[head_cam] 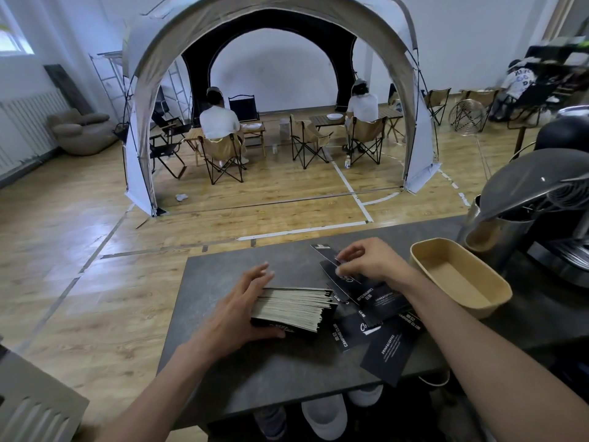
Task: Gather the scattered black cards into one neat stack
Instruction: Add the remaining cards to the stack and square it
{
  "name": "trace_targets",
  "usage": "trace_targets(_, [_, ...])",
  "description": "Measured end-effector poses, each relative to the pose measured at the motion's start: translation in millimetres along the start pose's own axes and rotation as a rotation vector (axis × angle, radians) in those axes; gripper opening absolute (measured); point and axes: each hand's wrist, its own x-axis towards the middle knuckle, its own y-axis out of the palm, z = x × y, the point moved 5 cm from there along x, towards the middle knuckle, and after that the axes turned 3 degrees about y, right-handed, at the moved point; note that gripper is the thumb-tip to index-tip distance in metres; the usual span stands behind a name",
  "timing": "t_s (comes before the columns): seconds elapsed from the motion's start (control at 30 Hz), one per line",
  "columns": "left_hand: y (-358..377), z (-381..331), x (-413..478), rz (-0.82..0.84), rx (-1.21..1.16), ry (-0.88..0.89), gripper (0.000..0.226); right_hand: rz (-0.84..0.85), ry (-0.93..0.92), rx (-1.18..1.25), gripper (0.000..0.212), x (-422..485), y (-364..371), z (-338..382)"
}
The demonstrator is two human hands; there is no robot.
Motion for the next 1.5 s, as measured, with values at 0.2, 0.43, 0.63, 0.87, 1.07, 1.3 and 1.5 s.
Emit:
trace_targets(0.2, [0, 0, 5, 0.034, -0.039, -0.007, 0.117, 0.467, -0.053, -0.013, 0.044, -24, 54, 14])
trace_targets(0.43, [2, 2, 7, 0.062, -0.018, 0.001, 0.078, -0.15, 0.023, -0.679, 0.063, 3, 7, -11])
trace_targets(0.63, [1, 3, 10, 0.055, -0.039, -0.013, 0.078, -0.096, 0.128, -0.314, 0.055, 21, 3, -21])
trace_targets(0.87, [1, 1, 7, 0.055, -0.058, -0.03, 0.098, -0.275, -0.067, 0.605, 0.049, 0, -7, 3])
trace_targets(1.07, [1, 1, 10, 0.045, -0.06, -0.062, 0.135, -0.048, -0.178, 0.6, 0.035, -14, 50, 0])
trace_targets(1.3, [1, 1, 10, 0.052, -0.013, 0.013, 0.091, -0.038, -0.168, 0.135, 0.053, -14, 47, 10])
trace_targets(1.5, [0, 0, 13, 0.027, -0.019, 0.002, 0.087, -0.097, 0.091, -0.607, 0.102, 29, 1, -21])
